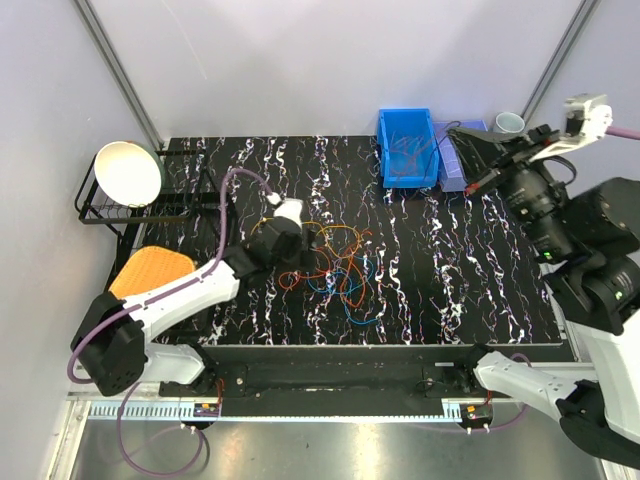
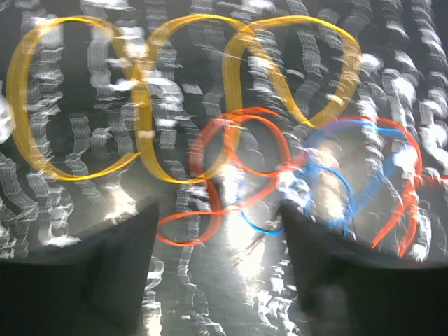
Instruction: Untangle the cables
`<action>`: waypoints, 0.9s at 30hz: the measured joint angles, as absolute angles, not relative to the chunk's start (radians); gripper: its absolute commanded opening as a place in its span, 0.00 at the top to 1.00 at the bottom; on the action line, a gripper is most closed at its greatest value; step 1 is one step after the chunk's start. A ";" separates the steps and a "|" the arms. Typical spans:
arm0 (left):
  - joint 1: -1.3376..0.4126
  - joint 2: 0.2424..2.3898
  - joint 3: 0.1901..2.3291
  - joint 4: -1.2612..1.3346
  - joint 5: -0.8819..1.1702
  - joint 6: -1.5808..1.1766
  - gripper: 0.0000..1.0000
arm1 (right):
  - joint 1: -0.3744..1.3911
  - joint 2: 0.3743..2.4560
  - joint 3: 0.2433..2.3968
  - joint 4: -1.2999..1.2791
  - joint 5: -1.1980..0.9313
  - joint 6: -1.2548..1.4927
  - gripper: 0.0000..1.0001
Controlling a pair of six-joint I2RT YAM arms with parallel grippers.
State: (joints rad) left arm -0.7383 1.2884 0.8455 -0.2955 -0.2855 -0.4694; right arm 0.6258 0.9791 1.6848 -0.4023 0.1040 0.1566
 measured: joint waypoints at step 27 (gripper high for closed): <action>-0.923 1.708 1.109 -0.059 -0.147 -0.444 1.00 | 0.626 0.956 1.690 -0.470 0.176 0.097 1.00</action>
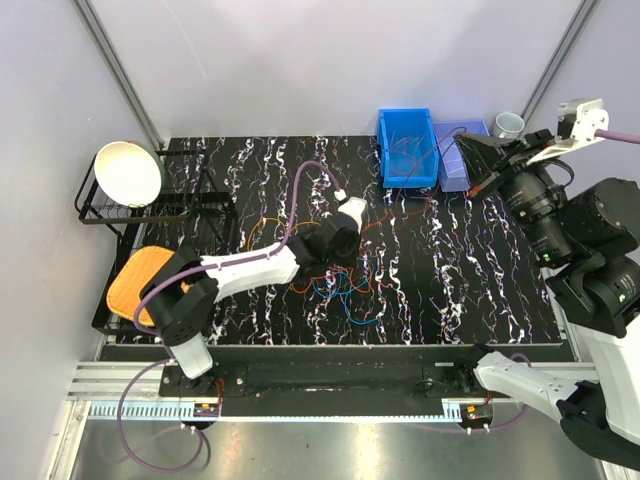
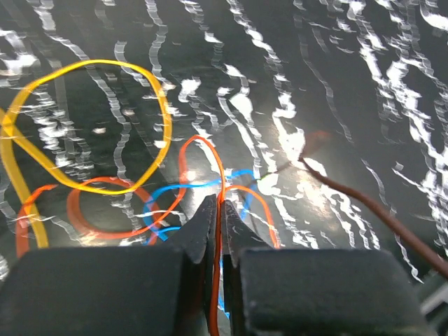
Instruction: Untangle the cables
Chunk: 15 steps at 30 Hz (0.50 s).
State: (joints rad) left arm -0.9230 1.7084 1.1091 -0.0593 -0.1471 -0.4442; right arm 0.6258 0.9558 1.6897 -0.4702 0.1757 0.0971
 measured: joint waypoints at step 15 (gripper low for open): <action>-0.546 1.556 1.015 -0.334 -0.226 -0.479 1.00 | 0.627 0.907 1.755 -0.513 0.411 0.007 1.00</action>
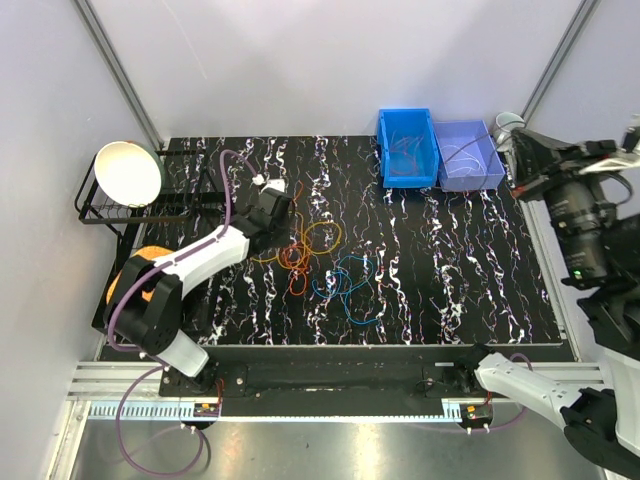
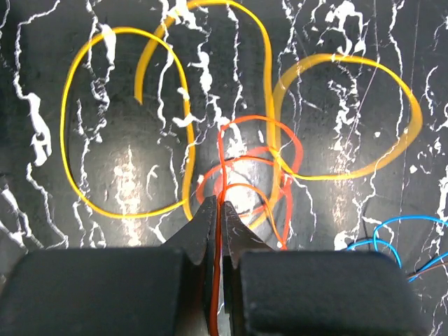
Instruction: Untangle the cables
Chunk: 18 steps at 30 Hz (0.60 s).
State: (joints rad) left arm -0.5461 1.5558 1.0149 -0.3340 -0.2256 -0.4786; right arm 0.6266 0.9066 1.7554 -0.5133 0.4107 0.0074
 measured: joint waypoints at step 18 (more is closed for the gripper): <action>-0.707 1.546 1.055 -0.446 -0.235 -0.475 0.01 | 0.627 0.884 1.757 -0.498 0.415 0.027 1.00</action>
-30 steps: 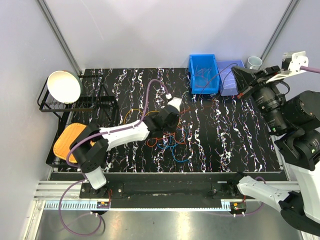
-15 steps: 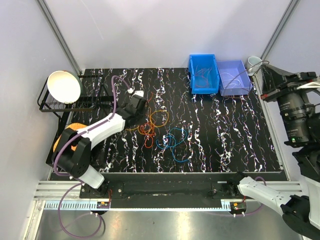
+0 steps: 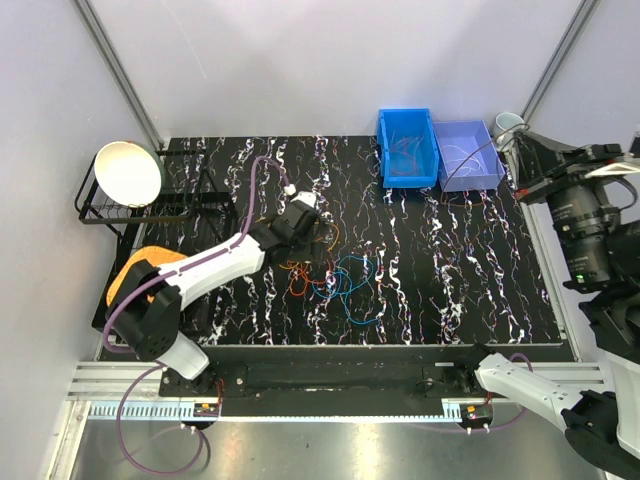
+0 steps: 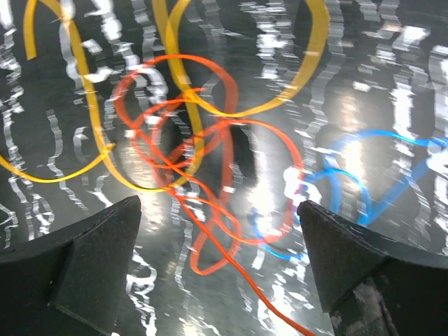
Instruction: Untangle the cables
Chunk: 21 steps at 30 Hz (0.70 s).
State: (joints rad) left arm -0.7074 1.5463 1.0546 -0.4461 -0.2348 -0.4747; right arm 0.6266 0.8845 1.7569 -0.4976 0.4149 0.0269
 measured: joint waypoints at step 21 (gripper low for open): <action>-0.826 1.369 1.016 -0.283 -0.137 -0.445 0.09 | 0.627 0.801 1.222 -0.500 0.456 0.168 1.00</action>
